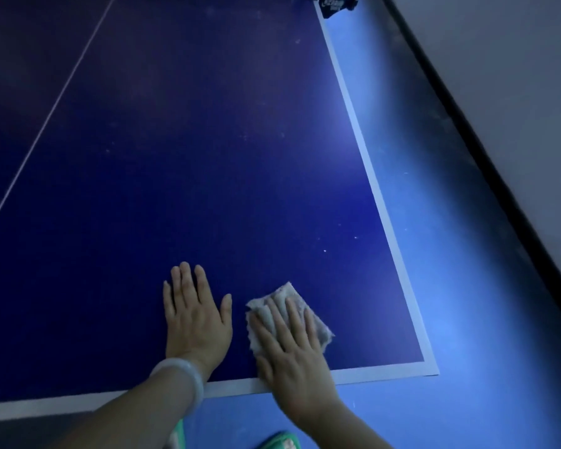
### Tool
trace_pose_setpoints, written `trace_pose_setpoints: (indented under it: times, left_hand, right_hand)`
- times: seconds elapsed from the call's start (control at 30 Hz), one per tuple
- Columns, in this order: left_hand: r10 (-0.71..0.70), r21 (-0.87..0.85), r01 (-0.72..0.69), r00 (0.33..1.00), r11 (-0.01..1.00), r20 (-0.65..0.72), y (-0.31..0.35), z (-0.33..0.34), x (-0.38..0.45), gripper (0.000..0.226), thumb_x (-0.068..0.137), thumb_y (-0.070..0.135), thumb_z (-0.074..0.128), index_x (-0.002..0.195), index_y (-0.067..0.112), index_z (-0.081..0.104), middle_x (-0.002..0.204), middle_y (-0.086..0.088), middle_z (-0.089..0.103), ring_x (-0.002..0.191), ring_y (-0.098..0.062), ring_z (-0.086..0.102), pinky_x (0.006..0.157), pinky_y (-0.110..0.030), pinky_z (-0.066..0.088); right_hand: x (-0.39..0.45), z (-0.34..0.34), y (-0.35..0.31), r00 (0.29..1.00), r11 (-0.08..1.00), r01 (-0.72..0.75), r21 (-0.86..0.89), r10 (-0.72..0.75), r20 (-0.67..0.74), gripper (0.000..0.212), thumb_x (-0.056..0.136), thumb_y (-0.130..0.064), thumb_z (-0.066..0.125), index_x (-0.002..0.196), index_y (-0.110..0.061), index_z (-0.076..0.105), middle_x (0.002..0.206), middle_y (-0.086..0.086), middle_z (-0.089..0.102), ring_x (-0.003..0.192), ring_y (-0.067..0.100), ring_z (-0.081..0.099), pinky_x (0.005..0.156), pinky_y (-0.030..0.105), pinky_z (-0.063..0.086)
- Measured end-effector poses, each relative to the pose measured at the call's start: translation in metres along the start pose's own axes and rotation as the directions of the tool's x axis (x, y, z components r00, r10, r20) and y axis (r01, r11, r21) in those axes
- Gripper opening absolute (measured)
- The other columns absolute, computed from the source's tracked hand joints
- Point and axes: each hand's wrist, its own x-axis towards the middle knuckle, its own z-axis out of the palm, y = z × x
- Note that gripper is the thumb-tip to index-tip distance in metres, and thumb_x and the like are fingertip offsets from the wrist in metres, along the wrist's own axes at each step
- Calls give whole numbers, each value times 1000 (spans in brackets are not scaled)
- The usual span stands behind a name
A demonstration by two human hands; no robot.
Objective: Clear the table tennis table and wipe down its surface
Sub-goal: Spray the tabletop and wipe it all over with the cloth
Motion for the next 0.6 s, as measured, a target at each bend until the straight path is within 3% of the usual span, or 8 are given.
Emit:
trace_pose_setpoints:
  times: [0.07,0.13,0.2,0.27,0.33,0.4,0.47,0.6]
  left_hand:
    - [1,13,-1,1000,1000,6,0,-1,1,75,97,50,12,152,-1,18,160,-23,12,150,-33,6,122,-49,5]
    - [1,27,-1,1000,1000,24,1,-2,1,78,95,52,5,152,0,15,160,-22,10,150,-32,4,122,-49,4]
    - [0,23,0,1000,1000,24,1,-2,1,74,98,50,5,153,1,14,160,-22,10,150,-33,4,122,-50,5]
    - [-6,10,5,999,1000,33,1,-4,1,76,96,51,7,153,0,15,160,-22,9,150,-33,3,122,-50,6]
    - [-8,22,7,999,1000,42,1,-5,0,79,94,52,5,153,1,14,160,-22,8,150,-33,2,122,-50,5]
    - [-9,20,8,999,1000,39,1,-5,0,79,93,53,4,153,1,14,160,-22,8,150,-33,2,122,-50,6]
    - [-12,13,12,999,1000,31,1,-6,1,80,93,53,5,153,1,15,160,-22,10,150,-33,4,122,-50,7]
    - [-10,20,10,999,1000,33,2,-6,1,76,98,52,5,152,0,17,160,-23,11,150,-33,6,121,-50,9]
  right_hand:
    - [3,-10,36,999,995,48,-86,-48,8,59,102,-36,33,157,-27,15,164,2,13,150,35,9,118,57,13]
    - [12,-22,87,977,965,-215,-148,213,-31,56,103,-32,30,156,-26,15,164,5,13,150,38,7,117,58,15]
    - [21,-38,130,785,783,-620,-49,618,-48,56,104,-33,32,157,-27,14,165,5,6,151,34,0,120,53,5]
    - [30,-45,134,635,636,-770,58,772,-33,55,104,-32,33,157,-25,17,165,8,6,151,34,1,120,52,3]
    - [35,-36,105,698,701,-712,42,713,-70,53,105,-30,29,156,-22,20,164,10,11,150,38,4,120,55,3]
    - [33,-21,57,857,858,-514,-12,513,-51,57,102,-34,22,157,-22,15,164,10,11,151,37,1,121,54,3]
    - [24,-8,15,963,962,-268,-43,269,11,60,101,-38,23,157,-24,10,164,7,10,151,33,-2,120,53,4]
    - [17,-10,18,991,993,108,-48,-103,91,61,101,-39,35,157,-27,15,164,1,14,152,28,7,119,50,7]
